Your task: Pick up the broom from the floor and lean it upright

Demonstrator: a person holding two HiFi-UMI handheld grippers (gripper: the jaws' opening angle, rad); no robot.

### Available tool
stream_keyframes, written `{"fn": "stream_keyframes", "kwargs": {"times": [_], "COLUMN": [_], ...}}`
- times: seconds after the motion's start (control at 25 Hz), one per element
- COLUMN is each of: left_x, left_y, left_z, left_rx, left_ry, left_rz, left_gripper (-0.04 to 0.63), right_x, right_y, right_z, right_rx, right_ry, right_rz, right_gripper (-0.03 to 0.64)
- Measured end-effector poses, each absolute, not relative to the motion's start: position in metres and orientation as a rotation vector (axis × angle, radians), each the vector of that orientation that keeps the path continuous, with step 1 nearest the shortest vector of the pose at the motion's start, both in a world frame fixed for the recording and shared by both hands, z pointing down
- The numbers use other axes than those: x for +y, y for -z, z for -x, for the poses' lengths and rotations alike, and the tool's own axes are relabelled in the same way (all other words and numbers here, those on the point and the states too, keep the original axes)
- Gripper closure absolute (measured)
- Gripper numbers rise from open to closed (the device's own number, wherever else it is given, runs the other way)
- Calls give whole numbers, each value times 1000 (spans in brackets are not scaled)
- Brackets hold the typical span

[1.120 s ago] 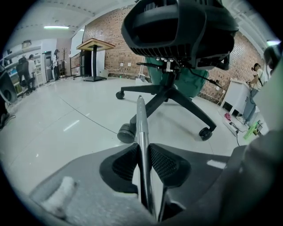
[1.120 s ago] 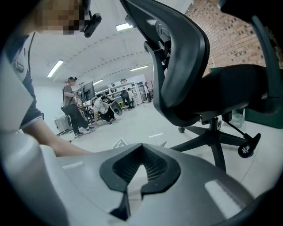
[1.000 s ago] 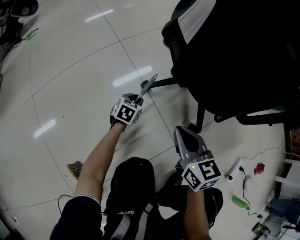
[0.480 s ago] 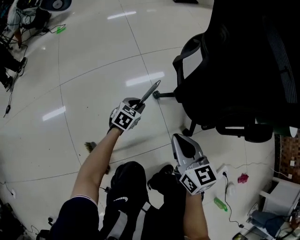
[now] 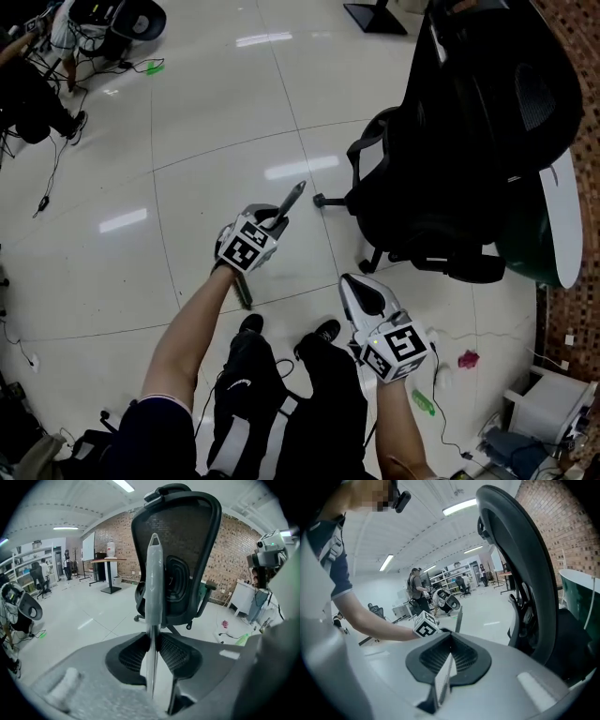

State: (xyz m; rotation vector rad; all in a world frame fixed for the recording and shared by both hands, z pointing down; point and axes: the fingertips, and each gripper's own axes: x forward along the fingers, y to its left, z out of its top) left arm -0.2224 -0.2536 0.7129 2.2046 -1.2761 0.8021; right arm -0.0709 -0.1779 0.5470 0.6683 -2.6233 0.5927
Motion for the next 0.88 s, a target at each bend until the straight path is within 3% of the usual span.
{"fn": "stream_keyframes", "kwargs": {"times": [0.32,0.88], "left_x": [-236,-270], "left_y": [-648,-639], "left_z": [192,133], "left_rx": [-1245,-1096], "left_ry": [-849,-936], "left_rz": [-2247,-2261], "left_gripper": [509,509], "right_x": [-166,-180], "right_y": [-499,-473], "right_z": [19,-53], "right_rx": [-2601,-2512], "right_ry": [-614,-622], "right_rz": [-701,-889], "right_gripper": [611,611]}}
